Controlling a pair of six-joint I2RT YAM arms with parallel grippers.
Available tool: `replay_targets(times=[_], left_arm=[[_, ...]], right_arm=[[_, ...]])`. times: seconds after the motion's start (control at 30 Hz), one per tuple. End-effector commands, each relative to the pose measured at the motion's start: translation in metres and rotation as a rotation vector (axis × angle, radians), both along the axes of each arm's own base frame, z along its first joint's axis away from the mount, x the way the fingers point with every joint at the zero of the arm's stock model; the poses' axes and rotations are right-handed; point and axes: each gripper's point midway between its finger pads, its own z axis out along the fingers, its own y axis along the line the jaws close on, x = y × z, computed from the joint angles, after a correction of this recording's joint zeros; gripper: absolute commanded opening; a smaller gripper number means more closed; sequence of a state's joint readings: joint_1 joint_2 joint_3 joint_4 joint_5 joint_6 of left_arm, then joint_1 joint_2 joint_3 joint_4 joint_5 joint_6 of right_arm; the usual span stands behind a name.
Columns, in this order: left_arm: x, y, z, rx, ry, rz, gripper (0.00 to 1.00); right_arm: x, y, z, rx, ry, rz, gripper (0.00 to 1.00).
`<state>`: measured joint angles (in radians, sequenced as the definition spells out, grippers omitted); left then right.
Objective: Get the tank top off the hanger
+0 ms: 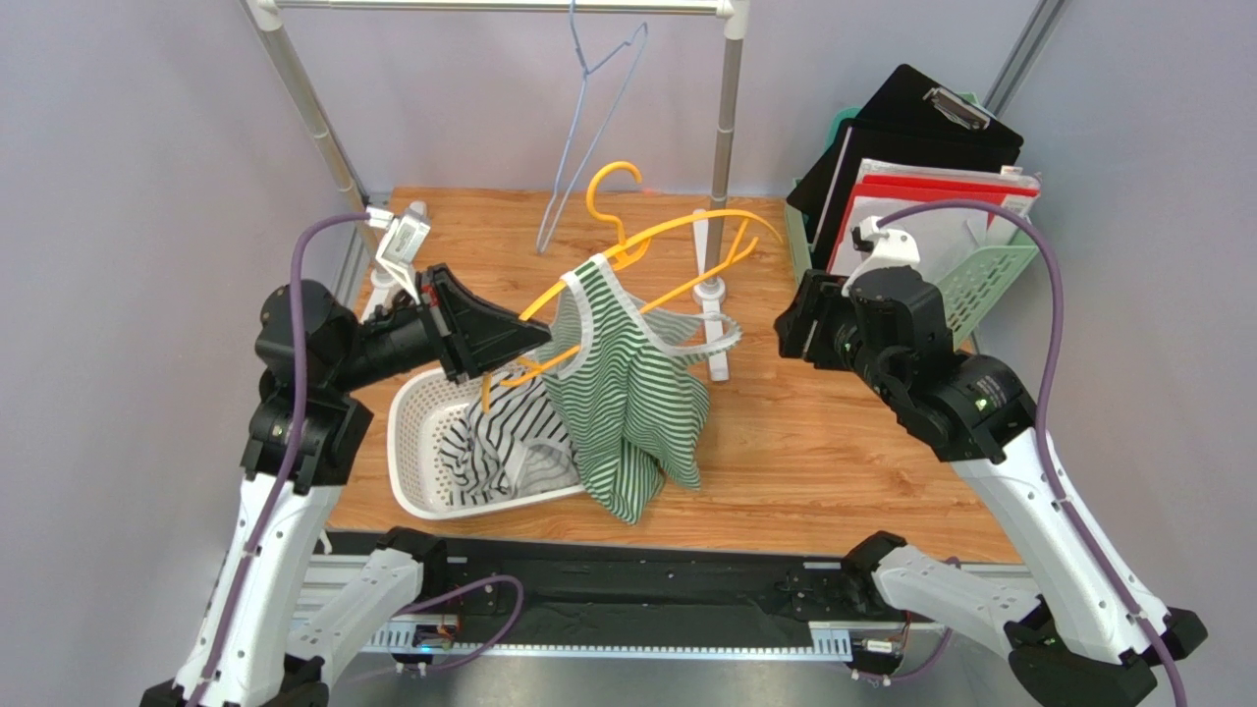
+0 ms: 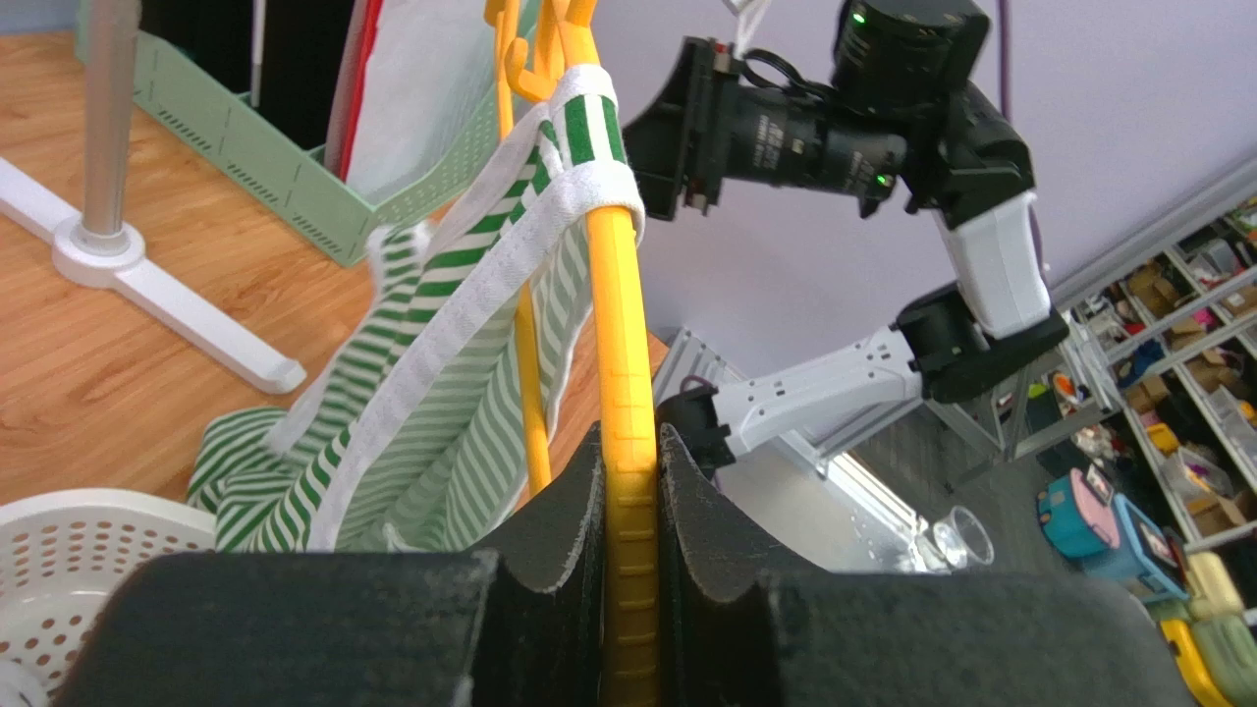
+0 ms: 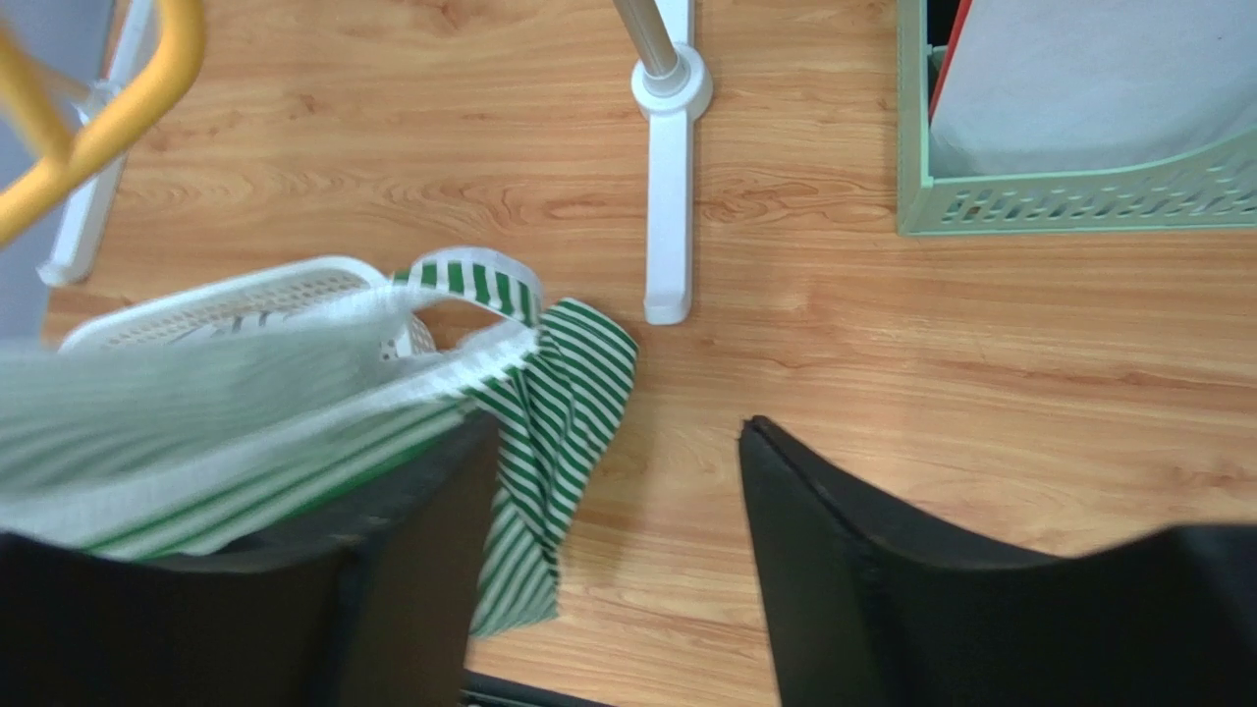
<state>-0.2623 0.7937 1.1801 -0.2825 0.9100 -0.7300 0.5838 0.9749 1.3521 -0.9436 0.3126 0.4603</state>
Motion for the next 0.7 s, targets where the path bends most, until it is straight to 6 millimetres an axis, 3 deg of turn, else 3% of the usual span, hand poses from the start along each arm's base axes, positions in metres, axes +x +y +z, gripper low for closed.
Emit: replay_targets(times=[0.0, 0.07, 0.17, 0.3, 0.33, 0.43, 0.67], left_arm=[[0.018, -0.003, 0.020, -0.026, -0.069, 0.027, 0.00], [0.026, -0.005, 0.017, -0.028, -0.054, 0.033, 0.00], [0.029, -0.008, 0.014, -0.037, -0.052, 0.036, 0.00], [0.031, -0.008, 0.010, -0.034, -0.051, 0.048, 0.00], [0.031, -0.008, 0.008, -0.028, -0.052, 0.050, 0.00], [0.032, -0.006, 0.006, -0.022, -0.055, 0.069, 0.00], [0.031, -0.003, 0.000, 0.002, -0.067, 0.105, 0.00]], right_arm=[[-0.018, 0.003, 0.006, -0.011, -0.011, 0.105, 0.72], [-0.025, 0.010, 0.024, 0.031, -0.040, 0.165, 0.76], [-0.047, 0.046, 0.057, 0.201, -0.069, 0.355, 0.81], [-0.059, 0.086, 0.097, 0.486, -0.086, 0.480, 0.83], [-0.056, 0.095, 0.113, 0.561, -0.118, 0.494, 0.83], [-0.053, 0.117, 0.133, 0.754, -0.089, 0.490, 0.82], [-0.035, 0.145, 0.159, 0.911, -0.094, 0.405, 0.79]])
